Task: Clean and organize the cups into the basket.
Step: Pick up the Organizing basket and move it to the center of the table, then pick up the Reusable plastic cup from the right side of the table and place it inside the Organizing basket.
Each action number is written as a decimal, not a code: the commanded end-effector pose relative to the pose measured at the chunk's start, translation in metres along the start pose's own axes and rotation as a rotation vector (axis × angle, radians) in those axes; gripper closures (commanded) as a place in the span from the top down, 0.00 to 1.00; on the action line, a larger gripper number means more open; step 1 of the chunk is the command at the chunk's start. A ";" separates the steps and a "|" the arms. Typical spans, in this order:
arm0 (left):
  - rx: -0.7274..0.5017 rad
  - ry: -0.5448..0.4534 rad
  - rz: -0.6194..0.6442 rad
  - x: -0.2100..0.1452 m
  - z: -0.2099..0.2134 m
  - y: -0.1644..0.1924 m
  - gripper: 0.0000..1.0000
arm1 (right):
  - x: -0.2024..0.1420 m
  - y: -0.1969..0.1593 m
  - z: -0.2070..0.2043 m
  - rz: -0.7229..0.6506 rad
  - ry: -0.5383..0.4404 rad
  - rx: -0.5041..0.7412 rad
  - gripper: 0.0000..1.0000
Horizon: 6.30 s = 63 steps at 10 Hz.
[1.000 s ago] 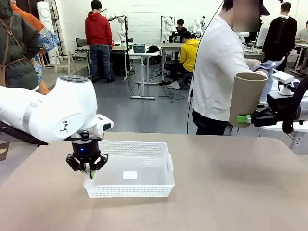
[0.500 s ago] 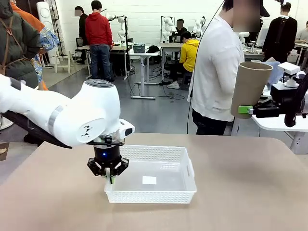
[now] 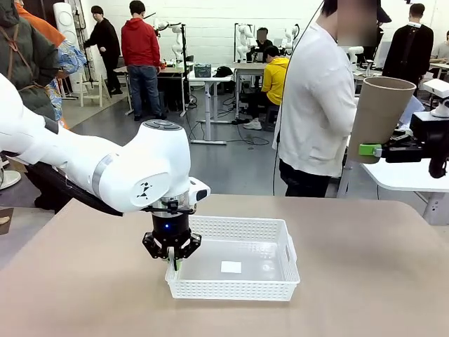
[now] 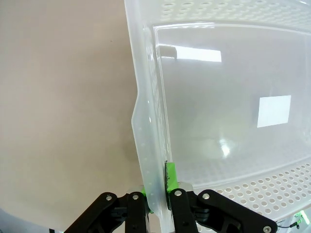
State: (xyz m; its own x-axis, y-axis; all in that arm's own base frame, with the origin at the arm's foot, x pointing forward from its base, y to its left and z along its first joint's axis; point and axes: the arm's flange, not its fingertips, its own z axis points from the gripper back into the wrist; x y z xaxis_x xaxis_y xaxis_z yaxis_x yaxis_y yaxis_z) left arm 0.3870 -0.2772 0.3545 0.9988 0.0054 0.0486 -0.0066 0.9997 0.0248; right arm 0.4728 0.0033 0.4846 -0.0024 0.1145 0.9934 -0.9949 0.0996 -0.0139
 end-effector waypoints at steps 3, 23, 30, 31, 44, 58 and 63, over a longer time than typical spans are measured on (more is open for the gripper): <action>0.001 -0.005 -0.001 -0.003 0.002 -0.002 0.00 | -0.001 -0.001 -0.005 -0.002 0.001 0.008 0.64; 0.001 -0.005 -0.001 -0.003 0.002 -0.002 0.00 | -0.051 0.092 -0.295 0.286 1.227 0.346 0.77; 0.001 -0.005 -0.001 -0.003 0.002 -0.002 0.00 | -0.099 0.104 -0.317 0.152 1.459 0.242 0.77; 0.001 -0.005 -0.001 -0.003 0.002 -0.002 0.00 | -0.102 0.101 -0.318 0.138 1.458 0.236 0.77; 0.001 -0.005 -0.001 -0.003 0.002 -0.002 0.00 | -0.126 0.082 -0.324 0.079 1.430 0.298 1.00; 0.001 -0.005 -0.001 -0.003 0.002 -0.002 0.00 | -0.081 0.054 0.105 0.078 0.243 -0.014 1.00; 0.001 -0.005 -0.001 -0.003 0.002 -0.002 0.00 | -0.157 0.048 0.178 0.009 0.039 -0.025 1.00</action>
State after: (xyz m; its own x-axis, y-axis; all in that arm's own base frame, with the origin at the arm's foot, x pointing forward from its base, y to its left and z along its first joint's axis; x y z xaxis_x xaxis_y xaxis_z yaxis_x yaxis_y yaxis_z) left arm 0.3853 -0.2780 0.3552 0.9988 0.0022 0.0489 -0.0034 0.9997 0.0242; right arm 0.3989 -0.1827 0.3411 0.0079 0.1781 0.9840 -0.9924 0.1226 -0.0142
